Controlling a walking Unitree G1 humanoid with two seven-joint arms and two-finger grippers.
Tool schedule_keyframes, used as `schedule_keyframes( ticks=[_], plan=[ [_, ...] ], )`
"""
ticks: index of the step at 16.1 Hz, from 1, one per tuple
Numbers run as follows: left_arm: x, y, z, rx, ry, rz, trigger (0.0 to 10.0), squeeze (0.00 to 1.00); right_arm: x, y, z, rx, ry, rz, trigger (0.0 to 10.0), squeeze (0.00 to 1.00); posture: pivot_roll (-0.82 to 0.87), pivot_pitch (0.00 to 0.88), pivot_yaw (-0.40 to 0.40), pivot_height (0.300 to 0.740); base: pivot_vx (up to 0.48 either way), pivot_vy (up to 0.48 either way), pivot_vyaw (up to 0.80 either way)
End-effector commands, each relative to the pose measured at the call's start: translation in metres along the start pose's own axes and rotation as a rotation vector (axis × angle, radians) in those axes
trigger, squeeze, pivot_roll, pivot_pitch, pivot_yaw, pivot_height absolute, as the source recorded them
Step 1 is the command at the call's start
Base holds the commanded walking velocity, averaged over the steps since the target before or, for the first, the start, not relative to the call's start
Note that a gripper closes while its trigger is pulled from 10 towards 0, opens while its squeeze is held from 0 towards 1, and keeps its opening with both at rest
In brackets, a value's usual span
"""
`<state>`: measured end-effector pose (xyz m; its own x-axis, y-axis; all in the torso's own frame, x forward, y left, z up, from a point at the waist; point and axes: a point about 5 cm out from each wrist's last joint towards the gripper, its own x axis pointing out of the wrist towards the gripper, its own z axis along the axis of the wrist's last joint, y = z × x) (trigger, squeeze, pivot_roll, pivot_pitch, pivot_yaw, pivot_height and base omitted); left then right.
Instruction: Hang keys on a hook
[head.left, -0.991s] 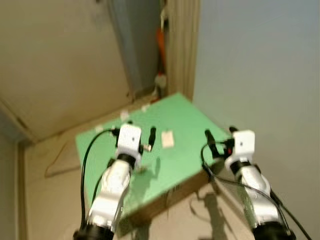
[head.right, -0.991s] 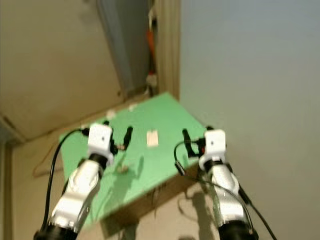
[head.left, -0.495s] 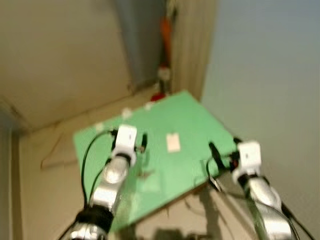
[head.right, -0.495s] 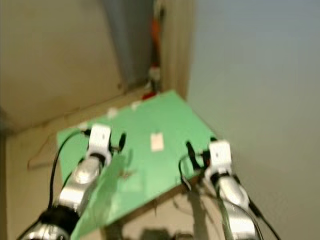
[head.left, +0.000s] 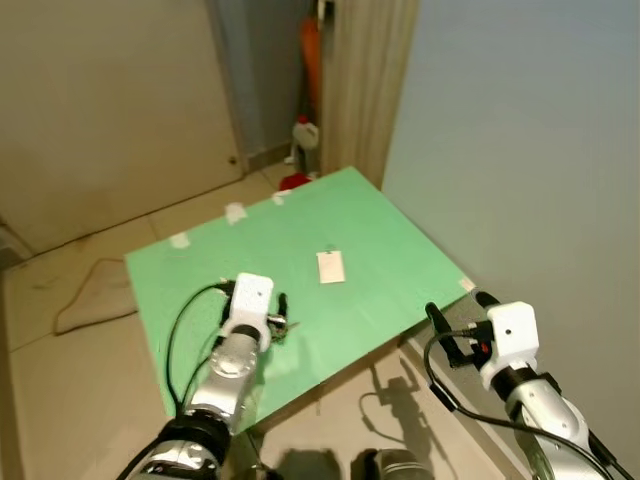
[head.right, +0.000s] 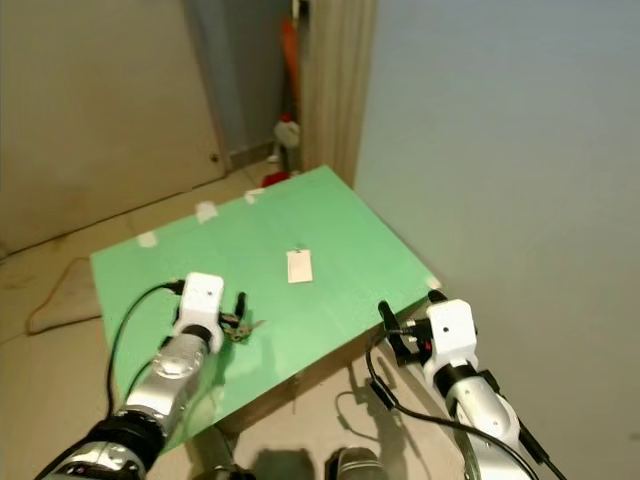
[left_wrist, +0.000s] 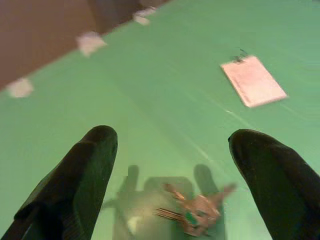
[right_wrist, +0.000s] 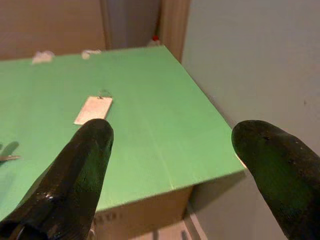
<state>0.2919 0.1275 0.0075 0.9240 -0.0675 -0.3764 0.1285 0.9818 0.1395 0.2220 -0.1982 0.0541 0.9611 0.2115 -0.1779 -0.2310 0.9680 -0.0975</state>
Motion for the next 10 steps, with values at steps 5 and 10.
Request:
schedule_keyframes(
  ticks=[5,10],
  plan=[
    [0.004,-0.004,-0.008,-0.007,0.073,0.004,10.0,0.00,-0.027,-0.006,0.004,-0.028,0.051,0.024,10.0,0.00,-0.38,0.219,-0.018,0.740,0.000,0.000,0.00],
    [0.003,-0.013,-0.015,-0.032,0.127,-0.007,10.0,0.00,-0.034,-0.008,0.006,-0.024,0.076,0.013,10.0,0.00,-0.39,0.229,-0.012,0.740,0.000,0.000,0.00]
  ],
)
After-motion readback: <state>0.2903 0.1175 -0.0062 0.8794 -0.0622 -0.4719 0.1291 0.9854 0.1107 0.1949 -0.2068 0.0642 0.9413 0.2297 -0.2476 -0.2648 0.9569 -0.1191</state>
